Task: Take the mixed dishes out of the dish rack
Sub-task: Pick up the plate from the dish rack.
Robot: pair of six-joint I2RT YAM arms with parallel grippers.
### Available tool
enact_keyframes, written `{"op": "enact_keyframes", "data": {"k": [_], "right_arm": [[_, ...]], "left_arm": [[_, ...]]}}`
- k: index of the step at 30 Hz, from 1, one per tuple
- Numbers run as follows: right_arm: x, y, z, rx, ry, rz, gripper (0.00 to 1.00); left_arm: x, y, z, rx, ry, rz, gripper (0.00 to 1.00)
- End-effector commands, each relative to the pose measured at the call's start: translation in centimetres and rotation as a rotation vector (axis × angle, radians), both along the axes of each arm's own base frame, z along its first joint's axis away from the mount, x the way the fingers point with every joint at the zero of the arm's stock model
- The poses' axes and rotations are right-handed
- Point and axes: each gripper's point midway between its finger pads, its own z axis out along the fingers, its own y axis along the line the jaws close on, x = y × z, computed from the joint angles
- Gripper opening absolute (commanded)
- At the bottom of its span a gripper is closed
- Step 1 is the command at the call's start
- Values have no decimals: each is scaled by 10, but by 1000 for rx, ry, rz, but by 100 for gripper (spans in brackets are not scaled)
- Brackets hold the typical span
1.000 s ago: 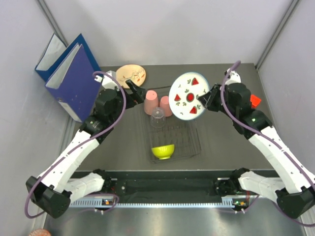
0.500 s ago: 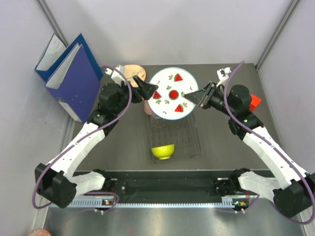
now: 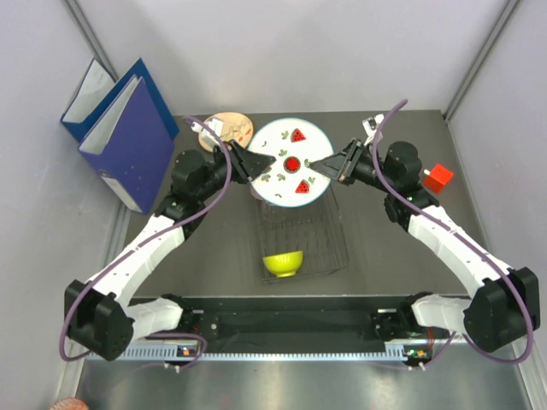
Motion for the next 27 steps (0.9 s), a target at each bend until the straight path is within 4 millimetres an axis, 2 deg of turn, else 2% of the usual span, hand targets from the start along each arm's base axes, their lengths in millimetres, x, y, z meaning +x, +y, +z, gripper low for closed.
{"op": "enact_keyframes", "data": {"k": [1, 4, 12, 14, 15, 16, 19, 21, 22, 23, 25, 27], "right_arm": [[-20, 3, 72, 145, -220, 85, 0], [-21, 3, 71, 141, -220, 89, 0], [-20, 6, 62, 116, -200, 110, 0], [-19, 5, 61, 98, -201, 105, 11], [-18, 5, 60, 89, -201, 103, 20], [-14, 4, 62, 81, -206, 81, 46], [-7, -3, 63, 31, -216, 17, 72], [-5, -8, 61, -6, -218, -25, 84], [1, -13, 67, -17, -225, -73, 99], [3, -16, 60, -49, -201, -89, 100], [11, -29, 70, -60, -217, -184, 100], [14, -37, 69, -87, -209, -234, 100]], "left_arm": [[-9, 0, 16, -20, -94, -35, 17], [-10, 3, 14, -26, -89, -26, 0], [-11, 5, 16, -92, -70, -41, 0], [-6, 8, 15, -87, -50, -10, 0], [-4, 9, 14, -81, -38, 1, 0], [-2, 11, 11, -68, -24, 16, 0], [3, 18, 14, -63, -22, 56, 0], [7, 24, 17, -64, -20, 87, 0], [10, 26, 16, -62, -11, 102, 0], [14, 32, 19, -63, -7, 121, 0], [19, 37, 21, -76, 13, 136, 0], [30, 56, 23, -99, 27, 184, 0]]}}
